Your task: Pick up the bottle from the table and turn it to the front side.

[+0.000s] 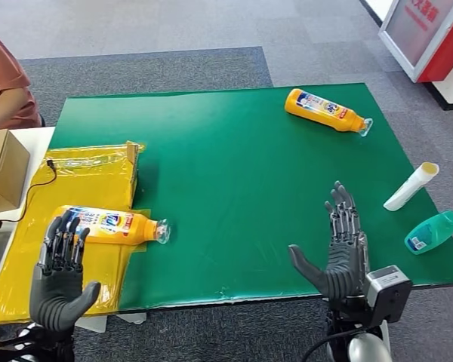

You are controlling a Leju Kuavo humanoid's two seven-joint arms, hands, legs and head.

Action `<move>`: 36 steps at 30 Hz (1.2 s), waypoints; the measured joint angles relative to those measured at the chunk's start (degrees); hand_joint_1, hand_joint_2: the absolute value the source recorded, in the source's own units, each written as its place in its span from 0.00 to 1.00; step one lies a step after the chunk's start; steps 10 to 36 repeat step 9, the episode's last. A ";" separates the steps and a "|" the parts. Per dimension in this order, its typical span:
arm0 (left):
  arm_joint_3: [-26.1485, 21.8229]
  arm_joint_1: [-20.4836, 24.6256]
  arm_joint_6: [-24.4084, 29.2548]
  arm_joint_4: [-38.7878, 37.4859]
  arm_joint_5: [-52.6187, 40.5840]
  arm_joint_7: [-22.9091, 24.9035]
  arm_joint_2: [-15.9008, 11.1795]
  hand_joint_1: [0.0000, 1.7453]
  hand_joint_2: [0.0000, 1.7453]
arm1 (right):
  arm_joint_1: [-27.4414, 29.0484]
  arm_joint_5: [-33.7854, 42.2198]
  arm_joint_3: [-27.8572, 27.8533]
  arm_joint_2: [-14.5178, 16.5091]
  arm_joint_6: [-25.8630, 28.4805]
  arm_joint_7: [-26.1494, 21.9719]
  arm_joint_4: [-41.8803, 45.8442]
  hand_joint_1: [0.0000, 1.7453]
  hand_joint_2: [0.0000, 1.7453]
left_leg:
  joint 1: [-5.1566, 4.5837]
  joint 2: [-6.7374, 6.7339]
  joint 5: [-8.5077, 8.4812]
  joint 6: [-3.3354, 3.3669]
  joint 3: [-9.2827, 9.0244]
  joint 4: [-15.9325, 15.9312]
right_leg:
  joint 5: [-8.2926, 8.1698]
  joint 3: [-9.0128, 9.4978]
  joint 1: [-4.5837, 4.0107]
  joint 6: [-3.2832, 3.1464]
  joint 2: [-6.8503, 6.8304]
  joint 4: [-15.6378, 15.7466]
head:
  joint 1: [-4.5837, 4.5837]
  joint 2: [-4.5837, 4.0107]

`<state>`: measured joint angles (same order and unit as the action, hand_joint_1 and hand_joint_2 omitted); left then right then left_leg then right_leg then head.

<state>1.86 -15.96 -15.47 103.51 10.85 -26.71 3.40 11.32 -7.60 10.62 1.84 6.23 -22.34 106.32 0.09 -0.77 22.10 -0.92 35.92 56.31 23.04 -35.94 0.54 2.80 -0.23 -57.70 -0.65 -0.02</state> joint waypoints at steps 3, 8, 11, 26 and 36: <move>-1.40 -1.78 -2.75 0.00 1.76 0.01 1.64 0.00 1.00 | 0.40 1.26 -0.16 -0.07 -1.38 0.62 -0.02 0.00 1.00 | 0.00 0.00 0.02 0.02 0.00 0.00 | 0.00 0.00 0.01 0.01 -0.01 0.01 | -0.01 0.00; -1.98 -2.80 -4.27 0.01 0.52 0.50 3.05 0.00 1.00 | 0.81 5.97 -0.28 -0.72 -6.95 1.38 -0.74 0.00 1.00 | 0.00 0.01 0.01 0.02 -0.01 0.00 | 0.00 0.01 0.00 0.01 -0.01 0.01 | -0.01 0.00; -1.95 -2.85 -4.23 0.01 0.20 0.53 3.16 0.00 1.00 | 0.84 6.29 -0.28 -0.79 -7.52 1.36 -0.85 0.00 1.00 | 0.00 0.01 0.01 0.01 -0.01 0.00 | 0.00 0.01 0.00 0.01 -0.01 0.01 | -0.01 0.00; -1.95 -2.85 -4.23 0.01 0.20 0.53 3.16 0.00 1.00 | 0.84 6.29 -0.28 -0.79 -7.52 1.36 -0.85 0.00 1.00 | 0.00 0.01 0.01 0.01 -0.01 0.00 | 0.00 0.01 0.00 0.01 -0.01 0.01 | -0.01 0.00; -1.95 -2.85 -4.23 0.01 0.20 0.53 3.16 0.00 1.00 | 0.84 6.29 -0.28 -0.79 -7.52 1.36 -0.85 0.00 1.00 | 0.00 0.01 0.01 0.01 -0.01 0.00 | 0.00 0.01 0.00 0.01 -0.01 0.01 | -0.01 0.00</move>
